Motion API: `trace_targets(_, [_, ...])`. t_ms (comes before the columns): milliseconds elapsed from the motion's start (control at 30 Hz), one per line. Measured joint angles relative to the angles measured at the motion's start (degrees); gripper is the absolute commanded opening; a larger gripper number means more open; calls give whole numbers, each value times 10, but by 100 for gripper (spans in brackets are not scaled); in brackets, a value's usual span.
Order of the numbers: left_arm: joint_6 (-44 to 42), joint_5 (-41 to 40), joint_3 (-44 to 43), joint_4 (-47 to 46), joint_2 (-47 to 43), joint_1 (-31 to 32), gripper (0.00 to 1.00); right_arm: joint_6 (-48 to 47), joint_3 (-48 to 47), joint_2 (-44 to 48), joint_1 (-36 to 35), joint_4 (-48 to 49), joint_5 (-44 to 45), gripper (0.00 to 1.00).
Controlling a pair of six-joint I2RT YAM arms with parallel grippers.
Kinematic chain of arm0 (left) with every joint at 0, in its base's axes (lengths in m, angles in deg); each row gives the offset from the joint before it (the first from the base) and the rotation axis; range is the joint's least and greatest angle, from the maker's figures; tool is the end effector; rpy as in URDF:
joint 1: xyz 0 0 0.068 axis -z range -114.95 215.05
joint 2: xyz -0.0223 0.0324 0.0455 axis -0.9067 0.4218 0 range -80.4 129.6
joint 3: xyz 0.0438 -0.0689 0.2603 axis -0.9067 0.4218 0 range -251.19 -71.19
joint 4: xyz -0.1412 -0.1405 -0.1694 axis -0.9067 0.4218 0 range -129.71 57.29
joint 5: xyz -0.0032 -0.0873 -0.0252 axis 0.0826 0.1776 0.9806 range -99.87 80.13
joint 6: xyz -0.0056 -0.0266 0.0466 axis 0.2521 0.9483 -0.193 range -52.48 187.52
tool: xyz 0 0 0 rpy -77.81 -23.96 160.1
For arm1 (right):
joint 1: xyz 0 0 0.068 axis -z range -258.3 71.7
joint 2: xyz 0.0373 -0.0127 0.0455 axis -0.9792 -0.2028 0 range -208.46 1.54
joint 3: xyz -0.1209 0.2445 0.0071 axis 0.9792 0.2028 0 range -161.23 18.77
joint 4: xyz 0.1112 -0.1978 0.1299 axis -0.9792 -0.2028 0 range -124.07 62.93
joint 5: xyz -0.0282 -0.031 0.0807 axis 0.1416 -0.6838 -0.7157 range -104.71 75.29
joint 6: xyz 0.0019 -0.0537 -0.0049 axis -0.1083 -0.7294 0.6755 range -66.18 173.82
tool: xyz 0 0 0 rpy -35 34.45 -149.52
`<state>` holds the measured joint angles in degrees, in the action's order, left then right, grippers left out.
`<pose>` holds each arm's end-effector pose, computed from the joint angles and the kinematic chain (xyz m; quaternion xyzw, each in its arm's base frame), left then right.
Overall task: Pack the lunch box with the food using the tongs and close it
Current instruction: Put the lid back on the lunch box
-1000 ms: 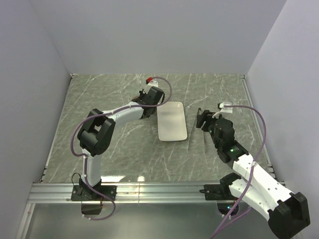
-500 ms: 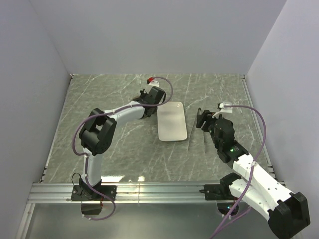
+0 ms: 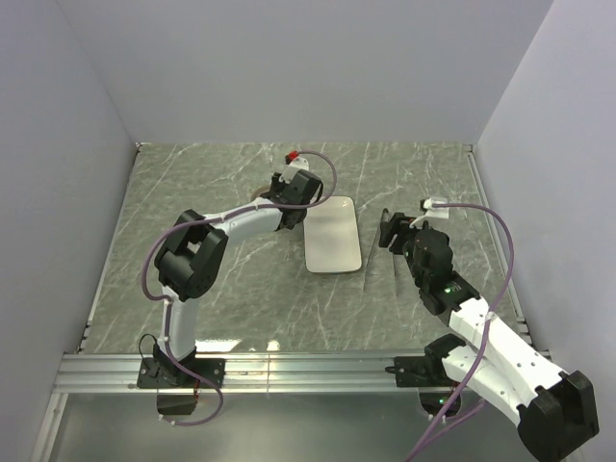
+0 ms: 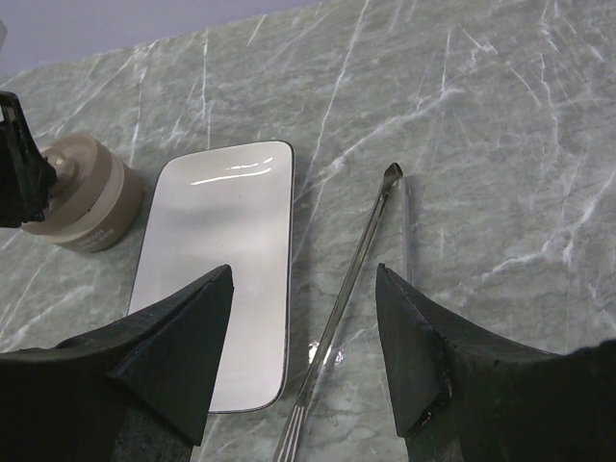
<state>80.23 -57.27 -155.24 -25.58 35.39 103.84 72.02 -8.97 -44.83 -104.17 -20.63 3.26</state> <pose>0.3618 -0.2572 0.2029 0.0443 0.8608 0.1860 0.4717 0.1799 0.0751 0.2605 0.0465 0.7735 0.1200 0.6206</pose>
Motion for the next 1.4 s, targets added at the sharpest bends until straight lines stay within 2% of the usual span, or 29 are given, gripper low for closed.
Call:
trace_targets(200, [0,-17,8,-14,-1,2,46,0,0,-3,0,0,3,68])
trace_targets(667, [7,-22,35,-25,-25,6,50,0,0,-4,0,0,4,68])
trace_targets(833, [16,-19,72,-29,-54,16,56,0,0,-5,0,0,5,68])
trace_targets(1033, [19,-21,114,-57,-106,23,59,0,0,-5,0,0,6,68])
trace_targets(1233, [16,-24,172,-127,-180,33,61,1,0,-5,0,0,10,68])
trace_targets(1400, [18,2,259,-195,-278,37,63,2,0,-4,0,0,13,68])
